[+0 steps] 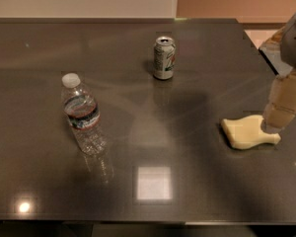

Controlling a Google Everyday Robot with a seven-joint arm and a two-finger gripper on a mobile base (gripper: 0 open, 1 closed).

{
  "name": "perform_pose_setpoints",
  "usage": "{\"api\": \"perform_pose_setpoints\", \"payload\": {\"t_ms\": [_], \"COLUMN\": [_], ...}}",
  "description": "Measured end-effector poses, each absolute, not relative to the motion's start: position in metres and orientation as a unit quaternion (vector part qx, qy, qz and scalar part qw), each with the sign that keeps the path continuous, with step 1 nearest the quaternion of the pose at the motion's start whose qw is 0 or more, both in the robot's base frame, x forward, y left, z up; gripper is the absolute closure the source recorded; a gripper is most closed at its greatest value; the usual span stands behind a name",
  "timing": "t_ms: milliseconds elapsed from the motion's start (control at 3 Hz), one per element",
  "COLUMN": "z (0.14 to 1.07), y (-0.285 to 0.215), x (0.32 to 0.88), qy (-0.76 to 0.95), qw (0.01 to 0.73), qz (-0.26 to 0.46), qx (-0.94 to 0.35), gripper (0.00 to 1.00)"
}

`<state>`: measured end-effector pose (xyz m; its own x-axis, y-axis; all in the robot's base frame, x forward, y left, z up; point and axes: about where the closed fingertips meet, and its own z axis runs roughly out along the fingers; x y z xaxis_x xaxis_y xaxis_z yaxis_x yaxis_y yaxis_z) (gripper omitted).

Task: Pick sponge

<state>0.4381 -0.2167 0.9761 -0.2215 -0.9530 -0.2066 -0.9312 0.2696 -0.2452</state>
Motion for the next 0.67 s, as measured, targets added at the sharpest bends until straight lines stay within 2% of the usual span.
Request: {"api": "perform_pose_setpoints", "payload": {"t_ms": [667], "z": [0.9667], "y": [-0.2216], "x": [0.4352], "qy": [0.767], "qw": [0.149], "qz": [-0.039], "qx": [-0.623], "gripper": [0.0]}}
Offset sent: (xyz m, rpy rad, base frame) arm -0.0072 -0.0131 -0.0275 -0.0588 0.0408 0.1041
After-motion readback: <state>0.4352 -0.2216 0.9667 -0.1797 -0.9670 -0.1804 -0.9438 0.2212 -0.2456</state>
